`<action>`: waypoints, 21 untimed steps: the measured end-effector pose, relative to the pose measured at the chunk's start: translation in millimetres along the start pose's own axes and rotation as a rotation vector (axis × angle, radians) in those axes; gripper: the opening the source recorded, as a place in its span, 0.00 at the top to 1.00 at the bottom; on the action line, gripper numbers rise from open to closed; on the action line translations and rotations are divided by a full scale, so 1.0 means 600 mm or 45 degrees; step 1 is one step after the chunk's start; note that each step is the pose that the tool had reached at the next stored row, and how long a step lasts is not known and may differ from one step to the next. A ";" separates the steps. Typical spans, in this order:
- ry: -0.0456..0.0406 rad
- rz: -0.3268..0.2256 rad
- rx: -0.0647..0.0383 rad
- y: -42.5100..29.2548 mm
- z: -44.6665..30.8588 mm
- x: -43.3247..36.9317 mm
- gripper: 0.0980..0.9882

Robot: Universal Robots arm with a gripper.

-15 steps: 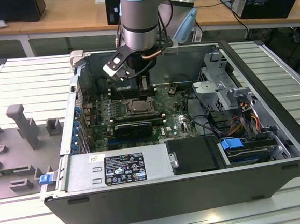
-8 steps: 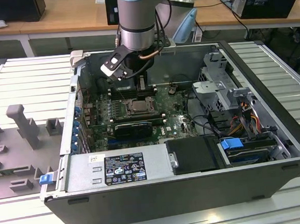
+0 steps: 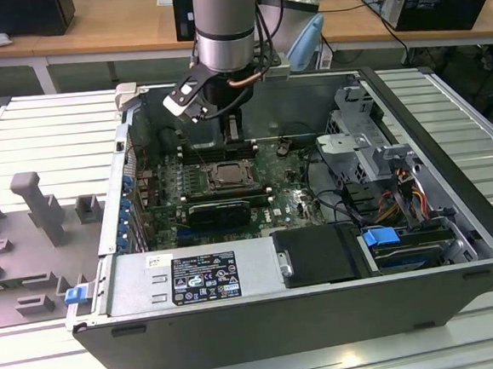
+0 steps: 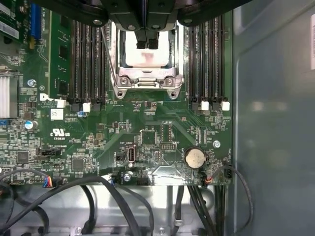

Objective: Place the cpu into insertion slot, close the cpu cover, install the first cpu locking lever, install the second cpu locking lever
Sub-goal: 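Install the first cpu locking lever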

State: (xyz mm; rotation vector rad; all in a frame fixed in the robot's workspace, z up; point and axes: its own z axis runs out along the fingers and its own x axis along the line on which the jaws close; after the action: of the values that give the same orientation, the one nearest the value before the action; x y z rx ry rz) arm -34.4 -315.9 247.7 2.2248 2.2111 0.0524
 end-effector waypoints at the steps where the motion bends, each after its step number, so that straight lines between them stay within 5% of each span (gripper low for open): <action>1: 0.000 0.000 0.000 0.000 -0.003 0.000 0.99; 11: 0.000 0.000 0.000 0.000 -0.017 0.000 0.99; 21: 0.004 0.000 0.000 0.001 -0.049 0.001 0.99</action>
State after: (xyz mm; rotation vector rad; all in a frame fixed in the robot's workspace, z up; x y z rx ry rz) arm -34.4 -316.0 277.0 2.2262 2.2124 0.0555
